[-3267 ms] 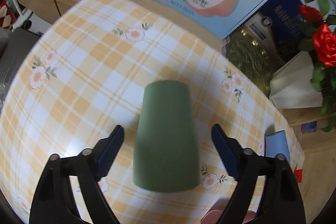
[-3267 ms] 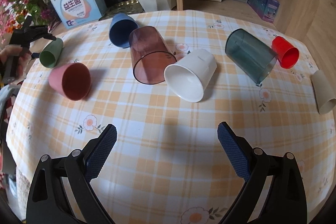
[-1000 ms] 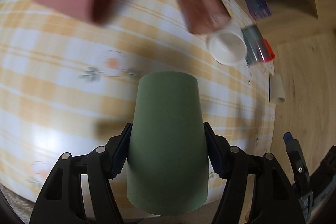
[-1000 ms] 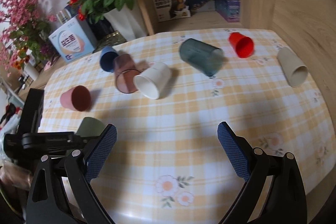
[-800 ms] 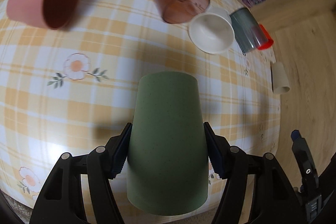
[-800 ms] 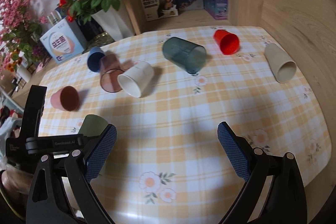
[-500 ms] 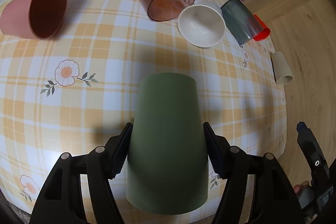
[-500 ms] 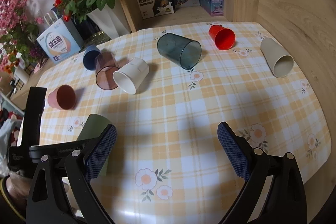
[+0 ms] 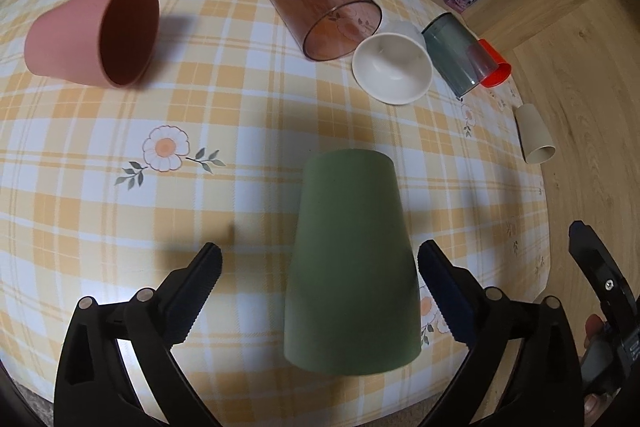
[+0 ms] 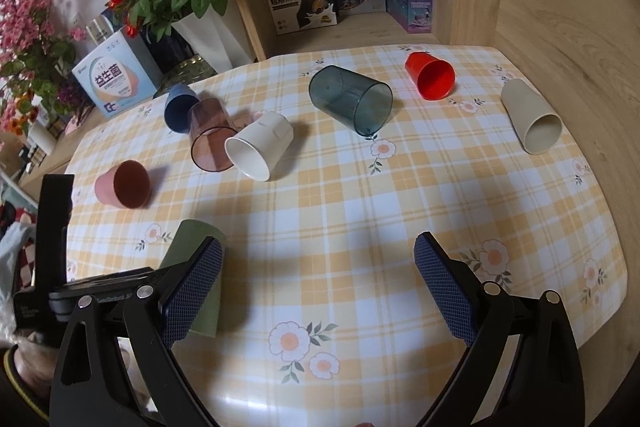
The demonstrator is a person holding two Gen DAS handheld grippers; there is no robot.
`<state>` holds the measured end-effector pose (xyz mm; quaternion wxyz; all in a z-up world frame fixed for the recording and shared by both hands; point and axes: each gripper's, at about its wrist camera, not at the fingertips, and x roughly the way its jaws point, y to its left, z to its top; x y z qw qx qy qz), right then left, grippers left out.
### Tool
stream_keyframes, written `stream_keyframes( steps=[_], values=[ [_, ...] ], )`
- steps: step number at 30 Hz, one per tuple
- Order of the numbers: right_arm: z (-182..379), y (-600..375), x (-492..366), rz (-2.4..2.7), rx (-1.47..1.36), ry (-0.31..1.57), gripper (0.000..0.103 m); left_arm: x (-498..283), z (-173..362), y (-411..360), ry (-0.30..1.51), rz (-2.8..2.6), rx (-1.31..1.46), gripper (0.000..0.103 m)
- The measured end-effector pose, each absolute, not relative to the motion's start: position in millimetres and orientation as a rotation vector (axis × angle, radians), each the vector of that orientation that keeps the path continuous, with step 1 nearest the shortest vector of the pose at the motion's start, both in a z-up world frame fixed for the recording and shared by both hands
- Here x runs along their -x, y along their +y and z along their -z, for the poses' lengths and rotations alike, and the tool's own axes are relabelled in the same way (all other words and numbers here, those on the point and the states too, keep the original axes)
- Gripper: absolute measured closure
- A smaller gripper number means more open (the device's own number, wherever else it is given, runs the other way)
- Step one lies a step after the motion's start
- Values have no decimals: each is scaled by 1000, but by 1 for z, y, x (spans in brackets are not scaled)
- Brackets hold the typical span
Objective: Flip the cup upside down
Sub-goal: 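Lower the green cup onto the table and open the left tool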
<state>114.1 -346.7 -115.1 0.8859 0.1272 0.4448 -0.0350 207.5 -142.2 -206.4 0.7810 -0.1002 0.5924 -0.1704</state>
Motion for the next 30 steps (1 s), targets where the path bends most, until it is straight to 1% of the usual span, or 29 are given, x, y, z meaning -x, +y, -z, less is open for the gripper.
stream_keyframes(
  steps=[12, 21, 26, 30],
  values=[
    [109, -324, -128, 71, -216, 956, 10, -197, 178, -119, 1182, 331, 133, 6],
    [114, -298, -148, -13, -232, 1009, 10, -188, 154, -60, 1033, 222, 55, 6],
    [127, -278, -172, -93, -236, 1092, 10, -184, 145, -23, 950, 154, 46, 6],
    [144, -262, -192, -146, -253, 1185, 10, -183, 141, 6, 923, 108, 71, 6]
  ],
)
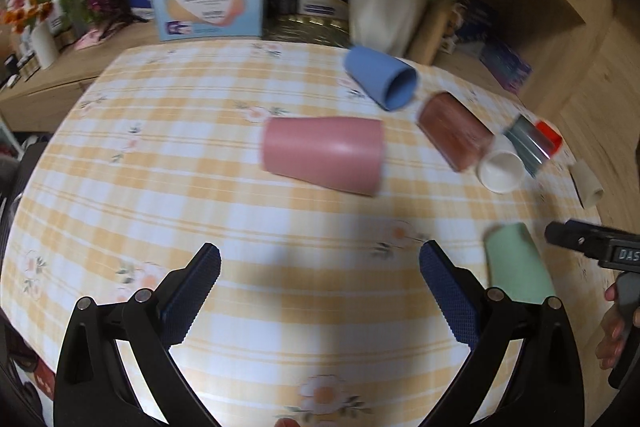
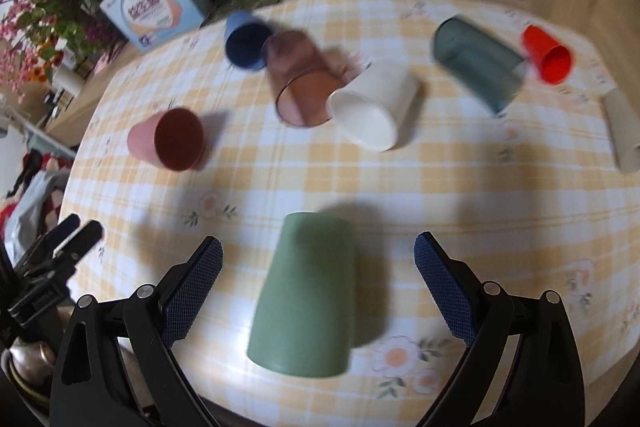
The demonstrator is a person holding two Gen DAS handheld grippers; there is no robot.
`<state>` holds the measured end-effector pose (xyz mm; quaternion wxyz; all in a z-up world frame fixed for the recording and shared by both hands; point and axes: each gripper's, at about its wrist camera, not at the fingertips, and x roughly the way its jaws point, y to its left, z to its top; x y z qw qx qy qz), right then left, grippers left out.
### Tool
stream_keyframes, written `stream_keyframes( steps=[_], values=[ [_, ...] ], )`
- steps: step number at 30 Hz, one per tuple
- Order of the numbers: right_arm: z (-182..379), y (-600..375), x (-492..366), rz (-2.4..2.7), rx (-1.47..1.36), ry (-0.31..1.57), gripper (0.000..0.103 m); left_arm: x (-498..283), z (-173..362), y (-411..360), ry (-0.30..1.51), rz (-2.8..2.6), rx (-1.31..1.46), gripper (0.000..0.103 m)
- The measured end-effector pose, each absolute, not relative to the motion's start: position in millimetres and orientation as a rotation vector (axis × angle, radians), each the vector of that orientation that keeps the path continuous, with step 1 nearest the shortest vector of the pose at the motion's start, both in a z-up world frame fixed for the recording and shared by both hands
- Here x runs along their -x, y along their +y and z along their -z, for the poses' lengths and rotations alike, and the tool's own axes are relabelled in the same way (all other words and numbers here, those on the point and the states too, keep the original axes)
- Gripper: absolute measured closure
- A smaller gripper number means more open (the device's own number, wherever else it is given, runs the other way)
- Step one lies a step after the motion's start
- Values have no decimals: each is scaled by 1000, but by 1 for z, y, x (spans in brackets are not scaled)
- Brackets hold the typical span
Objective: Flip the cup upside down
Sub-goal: 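Lower the green cup onto the table and open the left tool, then move the right tool around the standing green cup and close, then lift the green cup with the right tool, set it down base up, open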
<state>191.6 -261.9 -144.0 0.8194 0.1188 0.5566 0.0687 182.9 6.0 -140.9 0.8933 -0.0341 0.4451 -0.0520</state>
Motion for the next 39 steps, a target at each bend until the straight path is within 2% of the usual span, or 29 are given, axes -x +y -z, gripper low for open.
stream_keyframes(
  steps=[10, 16, 18, 22, 31, 39],
  values=[
    [180, -242, -224, -156, -245, 1349, 10, -172, 125, 55, 873, 49, 131, 6],
    [188, -242, -229, -147, -279, 1370, 11, -166, 124, 61, 873, 47, 151, 6],
    [190, -243, -229, -151, -289, 1381, 41, -165, 125, 61, 877, 48, 153, 6],
    [195, -246, -230, -145, -319, 1401, 48, -163, 125, 56, 880, 59, 159, 6],
    [189, -247, -223, -167, -320, 1367, 49, -158, 122, 53, 879, 65, 160, 6],
    [159, -255, -184, -190, -248, 1195, 49, -153, 119, 51, 866, 71, 164, 6]
  ],
)
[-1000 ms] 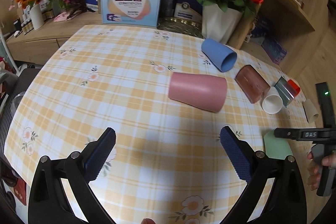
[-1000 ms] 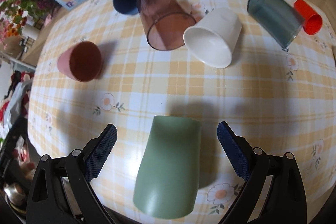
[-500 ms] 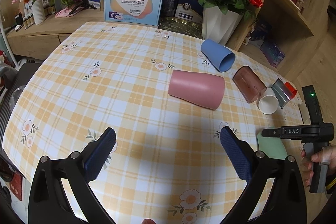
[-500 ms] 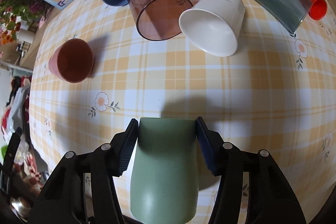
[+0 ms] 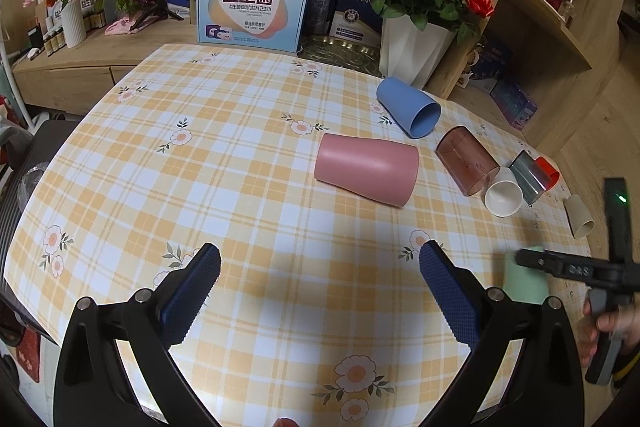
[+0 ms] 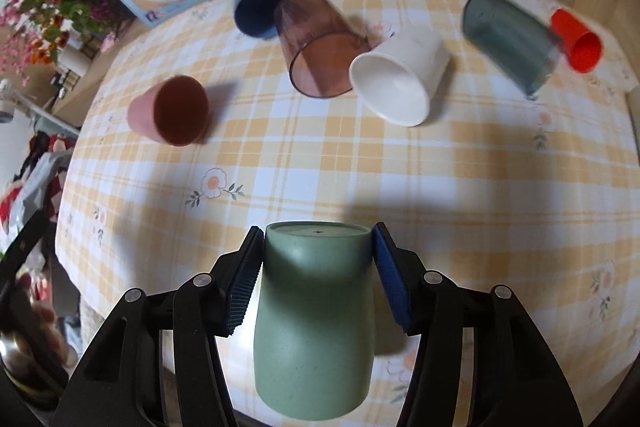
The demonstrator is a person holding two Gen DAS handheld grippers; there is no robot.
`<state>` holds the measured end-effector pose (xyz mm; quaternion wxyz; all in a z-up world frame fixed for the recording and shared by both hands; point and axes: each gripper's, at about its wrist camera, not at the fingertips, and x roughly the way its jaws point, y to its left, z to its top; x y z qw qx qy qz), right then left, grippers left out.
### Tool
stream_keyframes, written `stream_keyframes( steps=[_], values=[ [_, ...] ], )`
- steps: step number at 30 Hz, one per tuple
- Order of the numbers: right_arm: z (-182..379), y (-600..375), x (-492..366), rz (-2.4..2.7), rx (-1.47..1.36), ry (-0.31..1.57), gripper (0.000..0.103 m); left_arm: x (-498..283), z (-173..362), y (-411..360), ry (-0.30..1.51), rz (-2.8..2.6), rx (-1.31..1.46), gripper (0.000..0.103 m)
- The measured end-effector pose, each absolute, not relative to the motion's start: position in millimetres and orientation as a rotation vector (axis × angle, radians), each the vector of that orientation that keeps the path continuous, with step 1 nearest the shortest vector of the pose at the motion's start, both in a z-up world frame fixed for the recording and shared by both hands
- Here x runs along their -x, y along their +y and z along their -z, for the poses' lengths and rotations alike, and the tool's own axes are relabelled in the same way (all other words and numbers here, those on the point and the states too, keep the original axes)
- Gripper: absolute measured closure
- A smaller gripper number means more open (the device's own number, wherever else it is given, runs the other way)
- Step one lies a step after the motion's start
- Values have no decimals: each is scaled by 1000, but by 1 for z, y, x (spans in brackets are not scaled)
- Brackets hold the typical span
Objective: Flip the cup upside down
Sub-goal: 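Lift the green cup with the right tool, set it down base up, open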
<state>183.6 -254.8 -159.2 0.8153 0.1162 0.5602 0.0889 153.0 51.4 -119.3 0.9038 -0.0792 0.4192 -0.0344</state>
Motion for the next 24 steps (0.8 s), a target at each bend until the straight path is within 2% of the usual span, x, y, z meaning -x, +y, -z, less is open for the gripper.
stream_keyframes(
  steps=[12, 24],
  values=[
    [129, -289, -116, -63, -236, 952, 49, -150, 116, 41, 858, 72, 142, 6],
    [128, -292, -144, 13, -131, 904, 50, -148, 115, 34, 858, 75, 130, 6]
  ],
)
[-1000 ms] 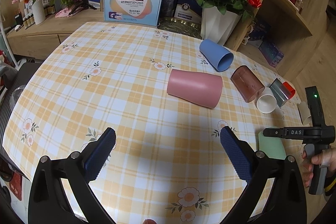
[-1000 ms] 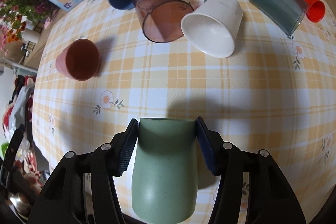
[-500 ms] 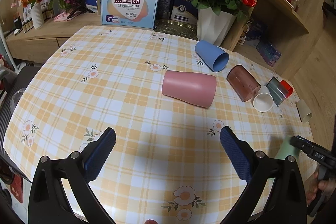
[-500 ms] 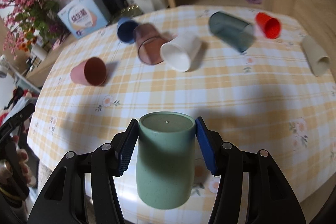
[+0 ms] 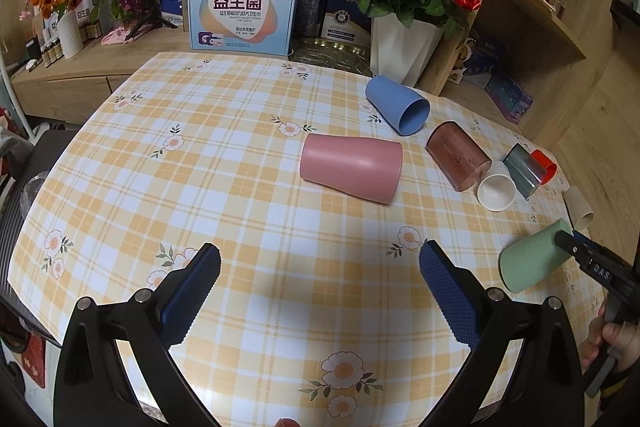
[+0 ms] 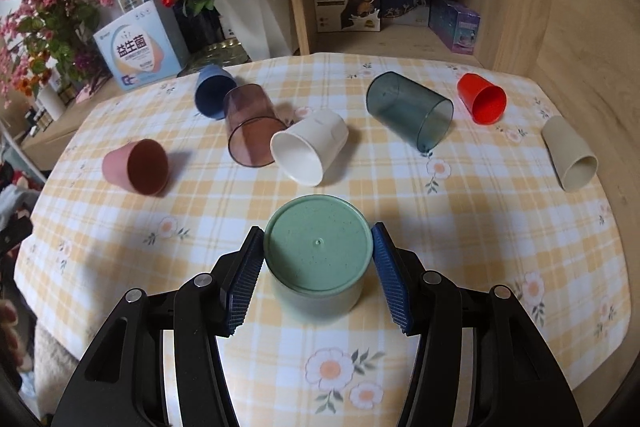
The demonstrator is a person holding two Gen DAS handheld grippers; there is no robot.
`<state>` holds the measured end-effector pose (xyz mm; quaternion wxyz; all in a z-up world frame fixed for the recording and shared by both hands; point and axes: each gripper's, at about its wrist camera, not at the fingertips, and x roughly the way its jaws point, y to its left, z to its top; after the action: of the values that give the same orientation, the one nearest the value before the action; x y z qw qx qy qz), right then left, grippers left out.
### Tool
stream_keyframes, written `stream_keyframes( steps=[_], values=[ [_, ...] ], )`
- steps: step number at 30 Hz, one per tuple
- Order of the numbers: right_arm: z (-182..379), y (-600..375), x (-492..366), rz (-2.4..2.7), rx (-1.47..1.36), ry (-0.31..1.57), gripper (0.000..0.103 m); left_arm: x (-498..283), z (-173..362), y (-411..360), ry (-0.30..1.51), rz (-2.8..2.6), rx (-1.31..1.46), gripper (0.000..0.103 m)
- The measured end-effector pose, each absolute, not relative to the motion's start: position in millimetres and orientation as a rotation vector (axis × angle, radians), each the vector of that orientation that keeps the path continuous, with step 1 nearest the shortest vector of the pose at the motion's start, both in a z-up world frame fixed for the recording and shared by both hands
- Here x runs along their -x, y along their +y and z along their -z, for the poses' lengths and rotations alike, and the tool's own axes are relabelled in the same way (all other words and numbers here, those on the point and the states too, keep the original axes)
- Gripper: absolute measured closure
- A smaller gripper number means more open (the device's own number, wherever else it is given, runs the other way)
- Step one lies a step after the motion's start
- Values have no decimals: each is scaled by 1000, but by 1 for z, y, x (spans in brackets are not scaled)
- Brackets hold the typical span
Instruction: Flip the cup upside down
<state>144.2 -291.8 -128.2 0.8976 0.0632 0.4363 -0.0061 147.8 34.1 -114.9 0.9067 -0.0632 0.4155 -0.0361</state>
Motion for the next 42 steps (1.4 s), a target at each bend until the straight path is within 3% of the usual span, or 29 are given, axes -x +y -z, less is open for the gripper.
stream_keyframes(
  steps=[15, 25, 32, 35, 42],
  values=[
    [126, -279, -151, 45, -5, 962, 50, -150, 116, 38, 864, 39, 106, 6],
    [112, -279, -145, 43, -51, 966, 48, -141, 90, 28, 807, 43, 50, 6],
    [65, -274, -121, 4, -68, 855, 35, -120, 49, 16, 707, 80, 18, 6],
    [35, -269, -101, -18, -75, 769, 15, -107, 27, 12, 653, 97, 2, 6],
    [-27, -260, -45, -1, -78, 544, 14, -72, -17, 10, 543, 115, 3, 6]
  ],
)
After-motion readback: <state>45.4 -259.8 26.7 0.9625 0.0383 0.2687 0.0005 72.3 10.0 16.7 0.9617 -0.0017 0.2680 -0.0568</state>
